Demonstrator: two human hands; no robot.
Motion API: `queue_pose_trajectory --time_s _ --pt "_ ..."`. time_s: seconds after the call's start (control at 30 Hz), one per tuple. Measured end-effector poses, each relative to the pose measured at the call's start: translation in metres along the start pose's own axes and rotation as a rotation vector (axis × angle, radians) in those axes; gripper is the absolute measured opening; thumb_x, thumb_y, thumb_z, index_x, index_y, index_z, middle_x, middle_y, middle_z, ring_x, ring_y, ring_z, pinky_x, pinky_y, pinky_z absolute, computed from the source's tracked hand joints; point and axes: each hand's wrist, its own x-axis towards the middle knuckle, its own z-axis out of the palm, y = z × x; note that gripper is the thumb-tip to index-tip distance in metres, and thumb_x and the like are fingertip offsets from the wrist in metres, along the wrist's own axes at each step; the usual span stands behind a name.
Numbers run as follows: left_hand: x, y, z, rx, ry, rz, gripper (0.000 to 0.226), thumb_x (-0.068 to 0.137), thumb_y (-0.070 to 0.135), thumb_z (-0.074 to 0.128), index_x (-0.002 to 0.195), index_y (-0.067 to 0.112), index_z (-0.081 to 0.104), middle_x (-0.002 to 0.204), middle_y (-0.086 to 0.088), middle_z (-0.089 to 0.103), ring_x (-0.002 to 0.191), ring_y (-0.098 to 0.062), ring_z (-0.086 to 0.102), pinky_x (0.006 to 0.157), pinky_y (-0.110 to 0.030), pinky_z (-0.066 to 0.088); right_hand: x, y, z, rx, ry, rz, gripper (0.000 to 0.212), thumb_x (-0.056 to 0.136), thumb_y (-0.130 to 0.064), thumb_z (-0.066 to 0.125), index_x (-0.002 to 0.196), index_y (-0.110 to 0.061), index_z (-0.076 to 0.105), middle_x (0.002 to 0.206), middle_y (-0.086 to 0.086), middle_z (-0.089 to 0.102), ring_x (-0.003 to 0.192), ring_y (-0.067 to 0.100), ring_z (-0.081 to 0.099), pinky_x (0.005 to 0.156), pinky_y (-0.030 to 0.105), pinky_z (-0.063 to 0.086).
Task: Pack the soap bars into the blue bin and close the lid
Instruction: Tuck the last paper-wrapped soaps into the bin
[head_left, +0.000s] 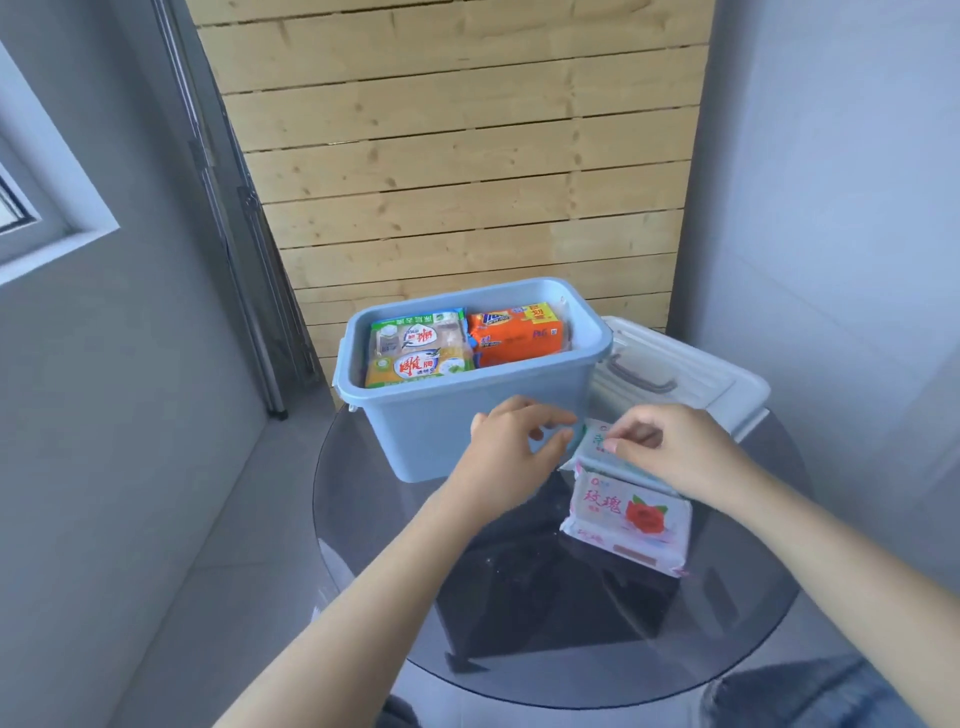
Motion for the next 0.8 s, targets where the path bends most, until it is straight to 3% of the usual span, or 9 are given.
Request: queue_pose_trajectory --time_s 0.07,0.17,0.27,0.33,0.4,0.5,0.63,0.73,0.8 --pt "0.003 -0.002 0.013 0.006 -0.071 -0.058 0.025 0.093 0.032 0.051 0.112 0.028 0.068 0.109 0.004 0.060 0.096 -0.012 0.060 0.102 -0.037 0.035 -0.004 0.012 0.001 -0.034 -0.046 0.081 0.014 0.078 -0.034 0.070 0.083 -0.021 0.070 0.085 -0.004 0.071 0.083 0.014 0.065 0.080 0.035 0.053" --pt "0.002 -0.007 0.029 0.054 -0.177 -0.129 0.029 0.093 0.036 0.050 0.117 0.027 0.065 0.106 0.002 0.060 0.097 -0.015 0.058 0.101 -0.039 0.040 -0.009 0.022 0.000 -0.106 -0.128 0.170 0.019 0.076 -0.039 0.071 0.084 -0.023 0.066 0.085 -0.006 0.067 0.080 0.014 0.063 0.068 0.028 0.047" --pt "-0.001 -0.008 0.042 0.000 -0.282 -0.269 0.036 0.092 0.039 0.051 0.120 0.018 0.060 0.103 -0.002 0.061 0.091 -0.017 0.056 0.090 -0.031 0.047 -0.015 0.031 -0.001 -0.276 -0.180 0.227 0.025 0.076 -0.043 0.069 0.086 -0.023 0.058 0.080 -0.012 0.055 0.081 0.014 0.055 0.066 0.028 0.041" --pt "-0.001 -0.007 0.048 0.004 -0.350 -0.327 0.033 0.091 0.041 0.052 0.107 0.013 0.060 0.102 -0.005 0.063 0.088 -0.019 0.055 0.082 -0.030 0.045 -0.019 0.034 0.000 -0.372 -0.204 0.238 0.031 0.078 -0.045 0.066 0.089 -0.019 0.052 0.082 -0.005 0.056 0.079 0.016 0.055 0.067 0.032 0.045" --pt "0.001 -0.006 0.055 0.014 -0.383 -0.354 0.030 0.090 0.042 0.053 0.095 0.013 0.057 0.099 -0.009 0.064 0.084 -0.021 0.055 0.077 -0.031 0.044 -0.023 0.037 0.000 -0.290 -0.262 0.305 0.036 0.080 -0.042 0.064 0.093 -0.014 0.046 0.085 0.003 0.061 0.067 0.020 0.063 0.062 0.036 0.053" --pt "0.002 -0.007 0.059 -0.084 -0.379 -0.407 0.041 0.085 0.044 0.059 0.100 0.007 0.061 0.105 -0.010 0.069 0.080 -0.023 0.061 0.082 -0.038 0.054 -0.026 0.040 0.002 -0.069 -0.261 0.392 0.035 0.081 -0.034 0.067 0.097 -0.012 0.044 0.077 0.004 0.063 0.047 0.014 0.065 0.052 0.030 0.055" --pt "0.000 -0.006 0.062 -0.246 -0.349 -0.476 0.038 0.080 0.037 0.070 0.106 0.012 0.059 0.105 -0.006 0.067 0.093 -0.026 0.069 0.084 -0.042 0.058 -0.031 0.049 0.006 0.119 -0.202 0.429 0.033 0.078 -0.025 0.072 0.096 -0.012 0.047 0.075 0.007 0.067 0.065 0.030 0.072 0.070 0.039 0.058" --pt "0.000 -0.003 0.060 -0.349 -0.303 -0.470 0.039 0.076 0.034 0.076 0.105 0.012 0.061 0.098 -0.005 0.068 0.084 -0.020 0.068 0.074 -0.031 0.060 -0.037 0.054 0.005 0.217 -0.171 0.437 0.030 0.077 -0.021 0.074 0.091 -0.013 0.049 0.081 0.012 0.072 0.070 0.034 0.073 0.078 0.045 0.058" --pt "0.004 0.001 0.059 -0.403 -0.230 -0.439 0.039 0.074 0.034 0.078 0.103 0.013 0.065 0.097 -0.006 0.072 0.084 -0.024 0.069 0.075 -0.034 0.060 -0.038 0.054 0.000 0.286 -0.092 0.427 0.030 0.075 -0.020 0.076 0.090 -0.013 0.051 0.083 0.013 0.071 0.069 0.034 0.073 0.077 0.049 0.058"
